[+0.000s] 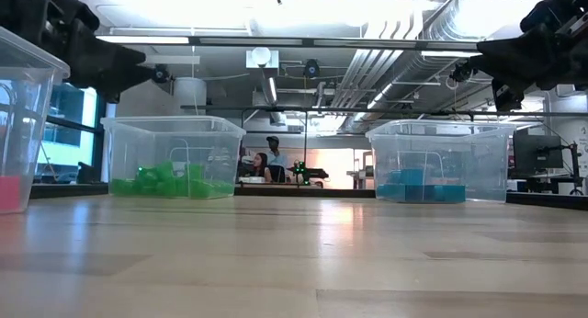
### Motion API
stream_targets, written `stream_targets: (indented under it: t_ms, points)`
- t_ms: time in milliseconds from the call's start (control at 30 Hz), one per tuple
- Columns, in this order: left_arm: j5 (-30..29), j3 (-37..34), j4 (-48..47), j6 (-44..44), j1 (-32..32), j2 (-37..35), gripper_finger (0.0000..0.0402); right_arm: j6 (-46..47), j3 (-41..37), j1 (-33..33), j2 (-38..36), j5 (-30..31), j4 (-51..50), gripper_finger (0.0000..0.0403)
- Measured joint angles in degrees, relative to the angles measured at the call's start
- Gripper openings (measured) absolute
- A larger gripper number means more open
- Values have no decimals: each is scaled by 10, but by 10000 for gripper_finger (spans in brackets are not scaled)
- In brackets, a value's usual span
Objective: Sort blocks
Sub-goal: Return to Home Position
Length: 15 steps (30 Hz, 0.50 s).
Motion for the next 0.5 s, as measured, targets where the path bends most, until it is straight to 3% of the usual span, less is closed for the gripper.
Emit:
stream_targets:
  t_ms: [500]
  points:
    - [-3,0,0,0,0,1,200,0,0,0,4,0,0,0]
